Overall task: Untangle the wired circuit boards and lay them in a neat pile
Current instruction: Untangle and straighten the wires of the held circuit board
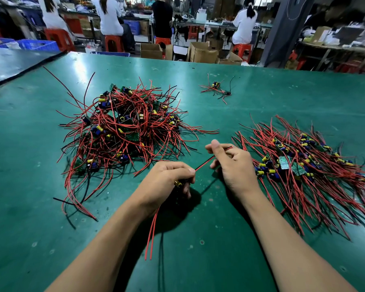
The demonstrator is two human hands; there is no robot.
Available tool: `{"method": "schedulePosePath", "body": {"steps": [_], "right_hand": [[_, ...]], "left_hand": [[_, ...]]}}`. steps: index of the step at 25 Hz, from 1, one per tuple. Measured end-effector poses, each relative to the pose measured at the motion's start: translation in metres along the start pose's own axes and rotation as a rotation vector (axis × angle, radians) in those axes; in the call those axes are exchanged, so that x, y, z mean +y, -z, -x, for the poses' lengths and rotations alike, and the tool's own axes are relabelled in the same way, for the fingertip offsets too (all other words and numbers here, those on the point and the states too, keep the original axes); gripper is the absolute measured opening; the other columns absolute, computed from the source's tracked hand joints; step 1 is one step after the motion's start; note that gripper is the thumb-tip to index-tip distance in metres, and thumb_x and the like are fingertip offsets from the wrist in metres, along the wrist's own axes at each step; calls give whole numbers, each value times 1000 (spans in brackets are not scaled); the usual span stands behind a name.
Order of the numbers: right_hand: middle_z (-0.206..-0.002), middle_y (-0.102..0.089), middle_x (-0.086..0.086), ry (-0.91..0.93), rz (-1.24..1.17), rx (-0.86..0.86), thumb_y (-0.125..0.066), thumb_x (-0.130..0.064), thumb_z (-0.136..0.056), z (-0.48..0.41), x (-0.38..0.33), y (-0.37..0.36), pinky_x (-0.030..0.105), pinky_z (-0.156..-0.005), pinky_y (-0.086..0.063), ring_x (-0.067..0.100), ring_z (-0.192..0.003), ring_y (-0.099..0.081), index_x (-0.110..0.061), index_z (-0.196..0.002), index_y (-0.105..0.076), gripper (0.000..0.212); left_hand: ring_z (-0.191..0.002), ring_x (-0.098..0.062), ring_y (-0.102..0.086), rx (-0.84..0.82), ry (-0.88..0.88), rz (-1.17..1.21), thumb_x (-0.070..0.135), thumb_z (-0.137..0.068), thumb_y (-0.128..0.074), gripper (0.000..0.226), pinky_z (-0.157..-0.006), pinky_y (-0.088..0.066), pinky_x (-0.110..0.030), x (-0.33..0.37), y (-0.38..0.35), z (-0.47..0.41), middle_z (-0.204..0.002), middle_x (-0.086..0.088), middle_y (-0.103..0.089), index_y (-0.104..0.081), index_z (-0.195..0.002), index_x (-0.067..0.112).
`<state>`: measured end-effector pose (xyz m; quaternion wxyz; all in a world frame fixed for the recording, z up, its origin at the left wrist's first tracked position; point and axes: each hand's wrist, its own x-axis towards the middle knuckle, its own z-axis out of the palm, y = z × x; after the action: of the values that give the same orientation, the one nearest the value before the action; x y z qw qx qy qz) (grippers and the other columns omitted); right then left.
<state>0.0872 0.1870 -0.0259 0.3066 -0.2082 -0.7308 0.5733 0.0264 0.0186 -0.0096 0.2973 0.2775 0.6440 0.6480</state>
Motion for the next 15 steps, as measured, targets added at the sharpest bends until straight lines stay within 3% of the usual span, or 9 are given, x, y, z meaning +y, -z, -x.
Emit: {"method": "schedulePosePath", "body": {"steps": [3, 5, 8, 12, 15], "right_hand": [[-65, -67, 5, 43, 153, 51, -51, -37, -104, -4, 6, 4, 19, -56, -43, 3, -51, -56, -17, -91, -74, 33], [-69, -69, 0, 28, 186, 55, -47, -37, -106, -5, 8, 2, 21, -59, -45, 4, -52, -57, -18, -91, -73, 36], [-79, -71, 1, -79, 39, 50, -55, -52, -97, -2, 1, 2, 26, -56, -46, 9, -52, -56, -19, -88, -73, 39], [-76, -69, 0, -244, -155, -86, -62, -75, -74, 9, -10, 1, 23, -39, -41, 13, -47, -53, -16, -89, -72, 62], [-74, -68, 5, -267, -71, -174, -53, -59, -96, 16, -12, -5, 22, -37, -39, 14, -43, -52, -11, -95, -71, 52]], "left_hand": [[-47, -20, -56, 7, 6, -39, 7, -92, -57, 31, -52, -42, -18, -1, -2, 0, -47, -7, -53, -63, -61, 10], [-49, -21, -57, 20, 0, -66, 9, -92, -58, 30, -53, -42, -20, -2, -2, 0, -49, -7, -56, -65, -63, 10], [-53, -22, -57, 52, -5, -64, 11, -92, -60, 24, -56, -44, -22, -2, -3, 2, -55, -10, -61, -69, -70, 7], [-53, -21, -62, 171, 36, 74, 11, -95, -58, 21, -52, -51, -23, -2, -5, -1, -64, -12, -68, -68, -81, 0], [-60, -22, -68, 217, 45, 154, 14, -98, -55, 19, -53, -53, -23, 2, -4, -1, -74, -12, -73, -66, -84, 6]]}}
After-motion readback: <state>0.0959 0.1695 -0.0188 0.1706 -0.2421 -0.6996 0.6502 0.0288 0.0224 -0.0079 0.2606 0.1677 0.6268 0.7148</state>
